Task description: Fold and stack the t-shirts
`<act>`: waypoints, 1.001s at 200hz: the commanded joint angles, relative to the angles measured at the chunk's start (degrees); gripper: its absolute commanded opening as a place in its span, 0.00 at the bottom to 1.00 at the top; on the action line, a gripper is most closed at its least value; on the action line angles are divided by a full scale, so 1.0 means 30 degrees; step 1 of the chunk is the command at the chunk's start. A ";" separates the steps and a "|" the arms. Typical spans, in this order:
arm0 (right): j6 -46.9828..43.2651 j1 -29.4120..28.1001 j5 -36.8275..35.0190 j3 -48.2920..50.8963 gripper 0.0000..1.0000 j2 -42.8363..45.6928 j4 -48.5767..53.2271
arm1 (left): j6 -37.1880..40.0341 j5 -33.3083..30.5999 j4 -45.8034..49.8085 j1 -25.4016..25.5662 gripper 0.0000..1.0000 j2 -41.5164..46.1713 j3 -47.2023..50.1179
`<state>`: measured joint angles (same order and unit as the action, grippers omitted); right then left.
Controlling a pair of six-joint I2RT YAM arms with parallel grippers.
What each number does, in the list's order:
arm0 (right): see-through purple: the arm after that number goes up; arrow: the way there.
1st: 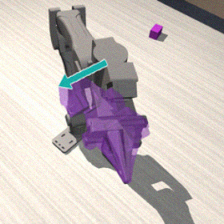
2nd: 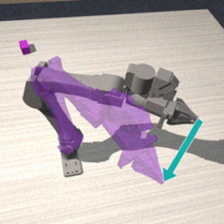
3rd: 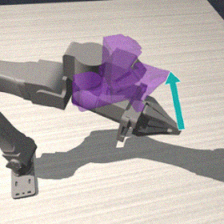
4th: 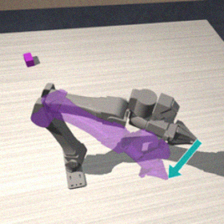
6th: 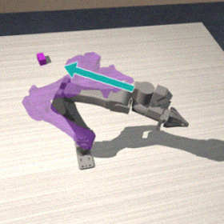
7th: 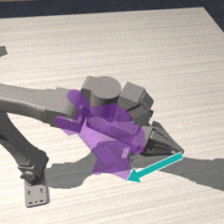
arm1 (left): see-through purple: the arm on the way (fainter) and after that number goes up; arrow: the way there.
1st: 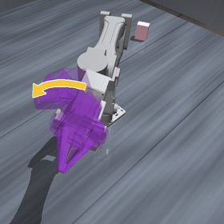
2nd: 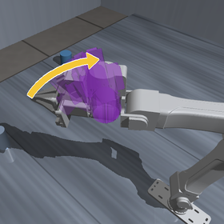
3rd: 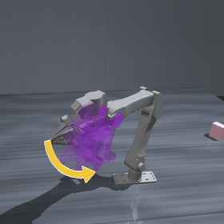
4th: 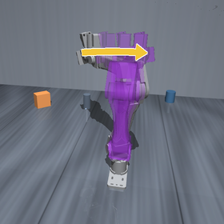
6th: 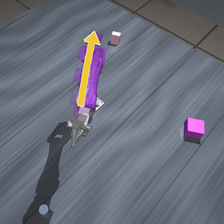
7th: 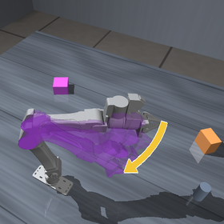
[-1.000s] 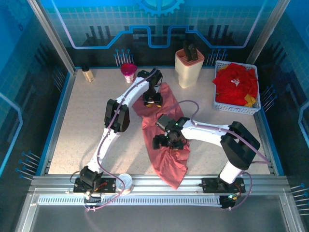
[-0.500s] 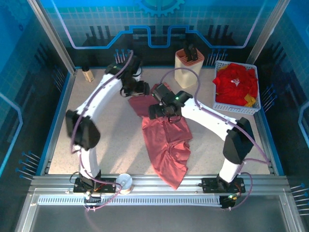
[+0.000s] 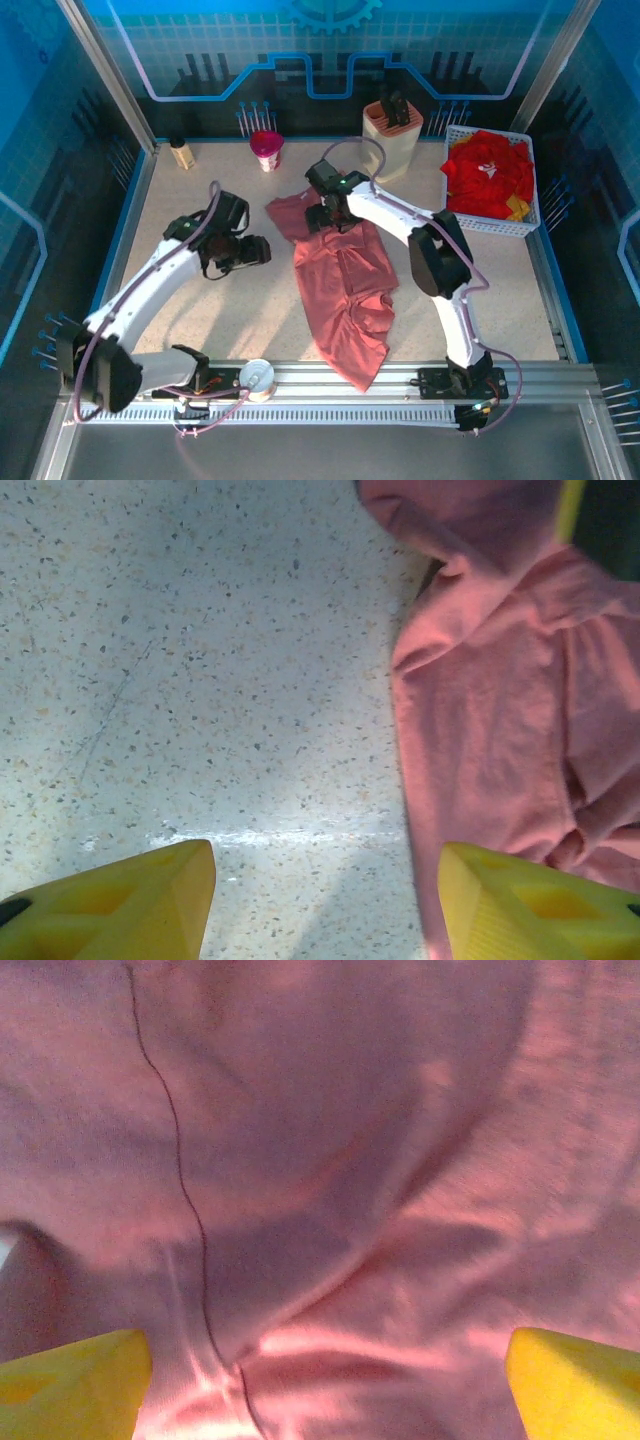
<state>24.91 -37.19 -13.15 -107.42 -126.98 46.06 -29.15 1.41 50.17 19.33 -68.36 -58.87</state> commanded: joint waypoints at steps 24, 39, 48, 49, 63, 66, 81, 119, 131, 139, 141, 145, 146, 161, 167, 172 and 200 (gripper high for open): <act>-0.0168 0.0213 0.0822 -0.4367 0.91 -0.4172 0.2092 | -0.2081 0.1346 -0.1423 -0.0032 0.61 0.2148 0.2631; 0.0194 0.0551 0.1177 -0.5677 0.91 -0.5223 0.2701 | -0.2324 0.1756 -0.1907 -0.0029 0.61 0.2141 0.3173; 0.0513 0.0852 0.1472 -0.6290 0.91 -0.5809 0.2849 | -0.2370 0.2160 -0.2193 -0.0028 0.61 0.1950 0.3354; 0.0559 0.0911 0.1536 -0.6351 0.91 -0.5838 0.2873 | -0.2377 0.2207 -0.2222 -0.0028 0.60 0.1924 0.3359; 0.1153 0.1548 0.2102 -0.7225 0.91 -0.6641 0.3014 | -0.2458 0.2804 -0.2481 -0.0028 0.60 0.1505 0.3364; 0.1270 0.1680 0.2219 -0.7356 0.91 -0.6751 0.2993 | -0.2478 0.2906 -0.2537 -0.0010 0.59 0.1442 0.3364; 0.1732 0.2285 0.2829 -0.7913 0.92 -0.7333 0.2570 | -0.2530 0.3263 -0.2812 -0.0003 0.59 0.1135 0.3448; 0.2860 0.3470 0.4681 -0.9651 0.92 -0.8684 0.1635 | -0.2615 0.3499 -0.3294 0.0030 0.59 0.0917 0.3800; 0.3267 0.3783 0.5466 -0.9777 0.92 -0.8819 0.0742 | -0.2690 0.3623 -0.3507 0.0021 0.59 0.0875 0.3818; 0.3621 0.3965 0.6048 -0.9866 0.92 -0.8933 0.0059 | -0.2837 0.3733 -0.3647 0.0052 0.59 0.0860 0.3843; 0.3732 0.3997 0.6190 -0.9926 0.92 -0.8956 -0.0061 | -0.2864 0.3737 -0.3721 0.0051 0.58 0.0832 0.3857; 0.3929 0.4088 0.6451 -1.0052 0.91 -0.9045 -0.0321 | -0.2921 0.3821 -0.3830 0.0074 0.58 0.0827 0.3888; 0.3995 0.4111 0.6515 -1.0092 0.91 -0.9068 -0.0367 | -0.2931 0.3858 -0.3861 0.0081 0.58 0.0806 0.3889; 0.4796 0.4330 0.7774 -1.0393 0.92 -0.9336 -0.1819 | -0.3165 0.4069 -0.4313 0.0240 0.59 0.0614 0.4018; 0.5211 0.4411 0.8436 -1.0314 0.93 -0.9450 -0.2694 | -0.3290 0.4188 -0.4507 0.0353 0.59 0.0415 0.4120; 0.5565 0.4503 0.8998 -1.0252 0.93 -0.9525 -0.3457 | -0.3372 0.4319 -0.4721 0.0464 0.58 0.0254 0.4186; 0.6253 0.4626 0.9893 -1.0540 0.94 -0.9692 -0.5917 | -0.3611 0.4635 -0.5376 0.1325 0.58 -0.1163 0.4319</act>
<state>39.55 -23.51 10.87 -138.47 -151.89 34.94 -38.15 12.75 36.77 21.28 -68.58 -47.16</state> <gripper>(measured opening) 0.934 0.585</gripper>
